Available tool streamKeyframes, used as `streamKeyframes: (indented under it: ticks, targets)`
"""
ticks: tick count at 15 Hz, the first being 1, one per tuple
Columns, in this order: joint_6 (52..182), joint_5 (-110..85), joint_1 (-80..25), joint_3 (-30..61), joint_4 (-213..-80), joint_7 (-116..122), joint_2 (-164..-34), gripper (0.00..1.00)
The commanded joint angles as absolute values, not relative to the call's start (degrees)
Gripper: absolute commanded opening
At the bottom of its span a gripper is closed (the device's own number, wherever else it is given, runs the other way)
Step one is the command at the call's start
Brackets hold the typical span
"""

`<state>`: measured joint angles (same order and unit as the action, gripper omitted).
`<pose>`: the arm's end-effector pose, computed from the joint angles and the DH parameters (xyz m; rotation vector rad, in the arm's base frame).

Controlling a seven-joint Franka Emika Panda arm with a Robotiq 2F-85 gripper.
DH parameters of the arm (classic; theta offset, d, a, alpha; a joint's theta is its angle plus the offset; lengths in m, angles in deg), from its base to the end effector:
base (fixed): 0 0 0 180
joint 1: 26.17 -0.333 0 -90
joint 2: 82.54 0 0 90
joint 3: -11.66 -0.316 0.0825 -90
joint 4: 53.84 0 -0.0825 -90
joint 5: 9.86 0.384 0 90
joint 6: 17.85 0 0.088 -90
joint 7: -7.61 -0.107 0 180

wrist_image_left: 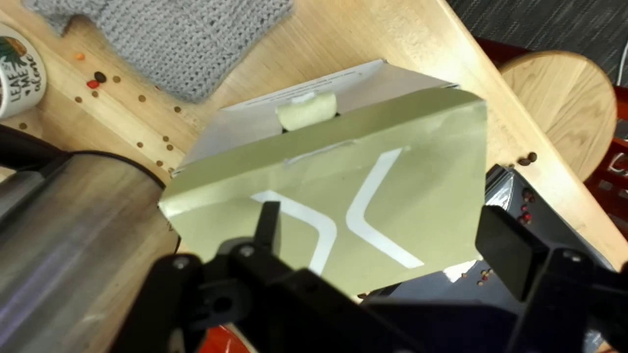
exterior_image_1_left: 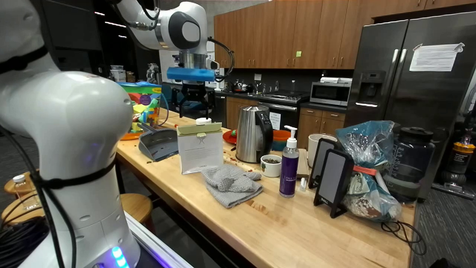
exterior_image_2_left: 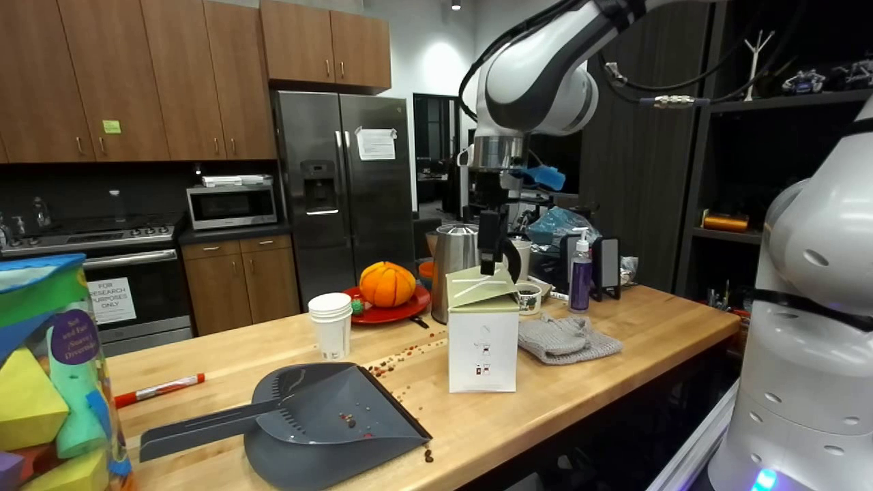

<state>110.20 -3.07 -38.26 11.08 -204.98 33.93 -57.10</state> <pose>0.3809 0.0891 0.3936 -2.9154 -0.9153 -0.0789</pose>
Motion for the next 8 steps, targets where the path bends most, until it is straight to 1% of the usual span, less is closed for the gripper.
streamKeyframes:
  ticks: [1,8]
  targets:
    - [108.51,1.05,-37.79,13.10,-207.55,30.79,-51.16,1.00]
    - [111.40,7.72,-34.82,16.71,-210.55,24.16,-48.27,1.00]
